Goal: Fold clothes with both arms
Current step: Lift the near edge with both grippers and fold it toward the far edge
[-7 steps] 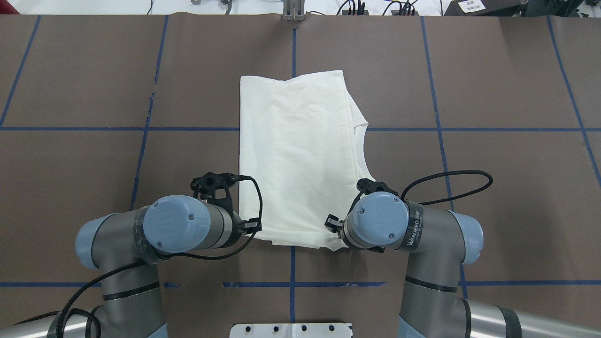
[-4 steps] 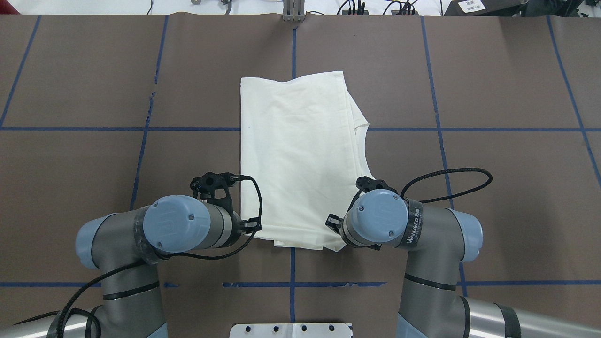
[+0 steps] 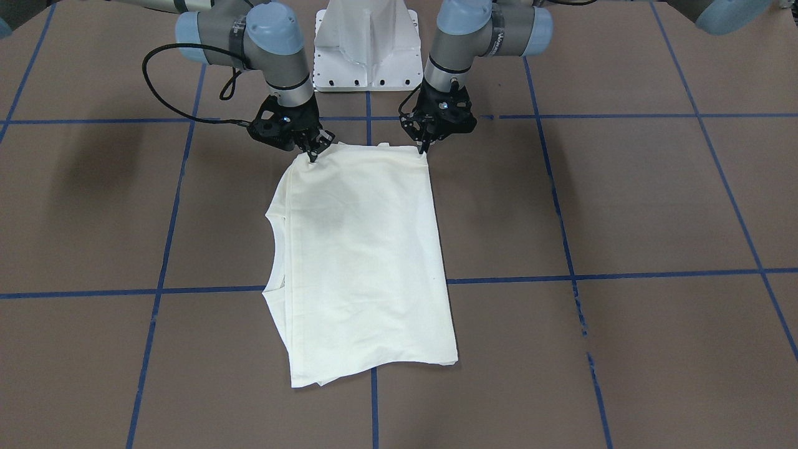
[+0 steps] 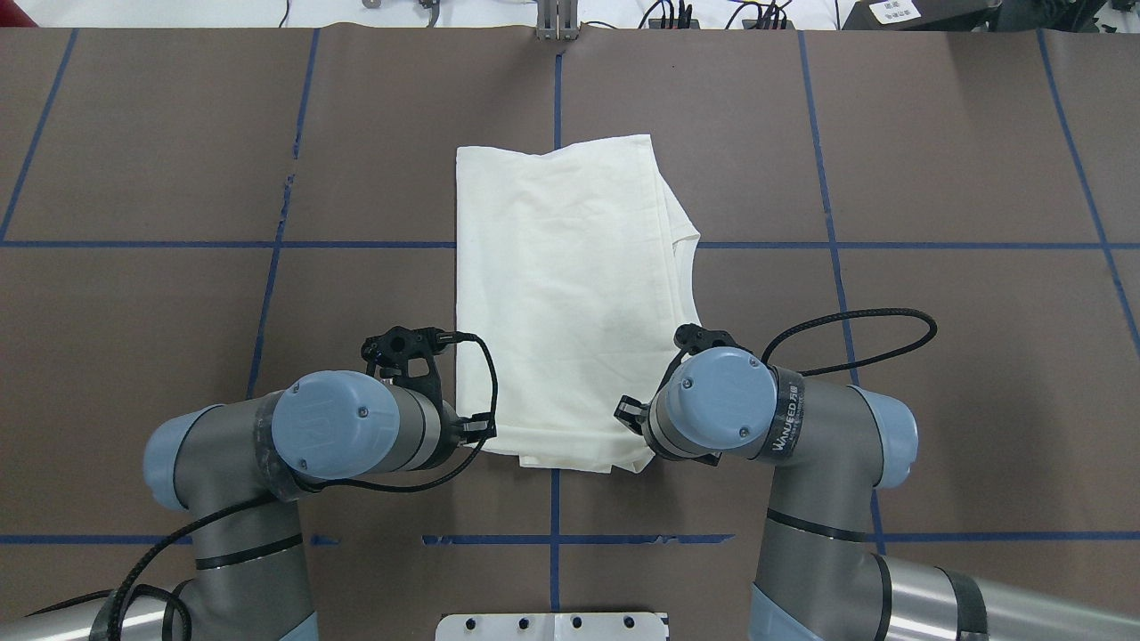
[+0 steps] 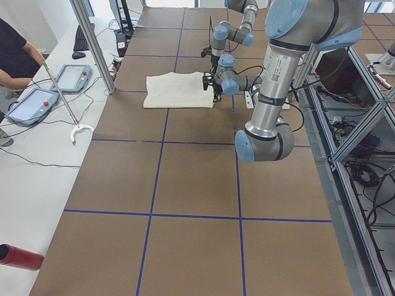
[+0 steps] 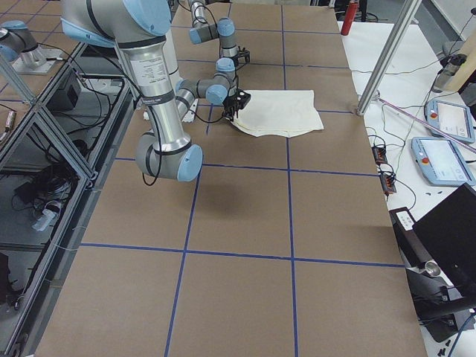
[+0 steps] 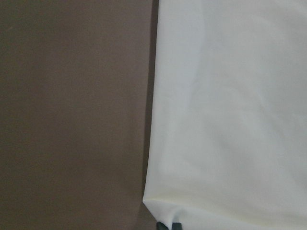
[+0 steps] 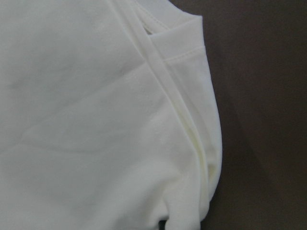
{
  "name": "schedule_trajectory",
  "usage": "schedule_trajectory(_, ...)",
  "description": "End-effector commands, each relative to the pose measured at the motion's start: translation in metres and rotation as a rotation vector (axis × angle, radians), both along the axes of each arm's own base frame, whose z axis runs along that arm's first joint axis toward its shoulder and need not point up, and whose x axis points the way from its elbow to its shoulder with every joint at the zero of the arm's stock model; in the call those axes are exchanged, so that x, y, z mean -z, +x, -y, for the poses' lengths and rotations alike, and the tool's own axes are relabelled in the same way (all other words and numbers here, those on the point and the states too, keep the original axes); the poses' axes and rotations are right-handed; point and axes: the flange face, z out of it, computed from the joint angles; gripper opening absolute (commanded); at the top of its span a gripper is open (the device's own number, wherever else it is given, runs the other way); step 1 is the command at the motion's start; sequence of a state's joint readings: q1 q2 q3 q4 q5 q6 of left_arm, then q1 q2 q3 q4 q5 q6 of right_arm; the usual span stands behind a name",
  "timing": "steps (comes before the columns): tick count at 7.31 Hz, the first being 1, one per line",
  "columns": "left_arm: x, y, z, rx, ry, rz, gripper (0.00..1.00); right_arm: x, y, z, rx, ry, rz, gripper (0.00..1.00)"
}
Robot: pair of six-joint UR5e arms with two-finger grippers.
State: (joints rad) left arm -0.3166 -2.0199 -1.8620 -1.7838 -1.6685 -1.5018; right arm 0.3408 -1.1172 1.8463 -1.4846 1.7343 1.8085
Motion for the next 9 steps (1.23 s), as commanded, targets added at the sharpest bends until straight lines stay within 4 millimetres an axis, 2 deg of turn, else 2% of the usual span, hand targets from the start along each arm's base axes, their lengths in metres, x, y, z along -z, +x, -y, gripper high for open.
schedule_trajectory(1, 0.007, -0.008, -0.007, -0.006, 0.005, -0.02, 0.0, 0.013, 0.017, -0.003, -0.001, 0.008, 0.035, 0.0)
schedule_trajectory(2, 0.011, -0.018, -0.018, -0.019, 0.011, -0.037, 0.0, 0.014, 0.027, -0.019, 0.022, 0.015, 0.053, 0.0)
schedule_trajectory(3, 0.012, -0.03, -0.055, -0.074, 0.015, -0.058, 0.0, 0.019, 0.038, -0.043, 0.06, 0.024, 0.076, 0.0)
schedule_trajectory(4, 0.013, -0.046, -0.084, -0.118, 0.017, -0.078, 0.0, 0.029, 0.045, -0.064, 0.092, 0.03, 0.106, 0.0)
schedule_trajectory(6, 0.037, -0.066, -0.136, -0.206, 0.006, -0.083, 0.0, 0.052, 0.057, -0.099, 0.145, 0.041, 0.169, 0.0)
schedule_trajectory(8, 0.057, -0.068, -0.142, -0.223, 0.01, -0.124, 0.0, 0.058, 0.054, -0.099, 0.148, 0.049, 0.185, 0.0)
schedule_trajectory(9, 0.064, -0.071, -0.133, -0.212, 0.024, -0.135, 0.0, 0.055, 0.057, -0.082, 0.117, 0.061, 0.179, 0.0)
